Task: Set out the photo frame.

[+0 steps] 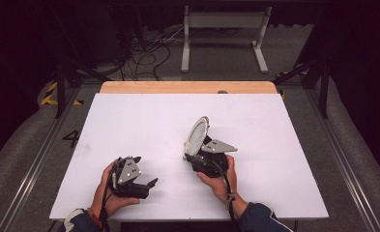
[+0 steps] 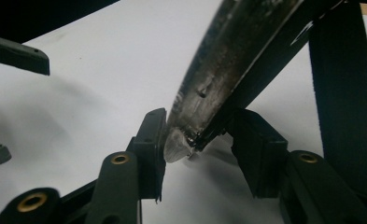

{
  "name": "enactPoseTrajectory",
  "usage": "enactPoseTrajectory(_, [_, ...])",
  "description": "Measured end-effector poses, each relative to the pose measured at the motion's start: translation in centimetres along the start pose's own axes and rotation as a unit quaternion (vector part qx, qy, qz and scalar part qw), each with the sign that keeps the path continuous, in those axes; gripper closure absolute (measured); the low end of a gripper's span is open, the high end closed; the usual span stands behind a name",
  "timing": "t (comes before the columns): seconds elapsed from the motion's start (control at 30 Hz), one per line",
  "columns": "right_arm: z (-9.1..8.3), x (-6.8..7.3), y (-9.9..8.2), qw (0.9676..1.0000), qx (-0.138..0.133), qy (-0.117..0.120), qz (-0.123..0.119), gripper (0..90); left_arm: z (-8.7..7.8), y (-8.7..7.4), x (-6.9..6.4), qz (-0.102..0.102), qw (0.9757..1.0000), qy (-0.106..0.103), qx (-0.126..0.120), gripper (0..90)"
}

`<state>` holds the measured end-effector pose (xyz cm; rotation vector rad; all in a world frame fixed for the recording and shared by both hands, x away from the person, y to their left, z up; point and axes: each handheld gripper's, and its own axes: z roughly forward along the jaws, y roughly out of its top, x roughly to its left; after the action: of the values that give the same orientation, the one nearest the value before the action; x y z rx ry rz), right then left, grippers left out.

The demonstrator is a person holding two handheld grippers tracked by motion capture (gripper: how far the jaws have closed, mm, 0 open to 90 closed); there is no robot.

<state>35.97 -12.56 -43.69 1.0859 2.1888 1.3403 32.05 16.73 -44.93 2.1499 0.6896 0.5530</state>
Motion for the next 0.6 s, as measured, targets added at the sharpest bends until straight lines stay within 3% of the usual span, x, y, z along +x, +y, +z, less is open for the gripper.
enactPoseTrajectory(0.6, [-1.2, -1.0, -0.1, 0.9996, 0.017, 0.023, -0.004, 63.3, -0.2, 0.1, 0.2, 0.003, 1.0000, 0.009, -0.002, 10.2])
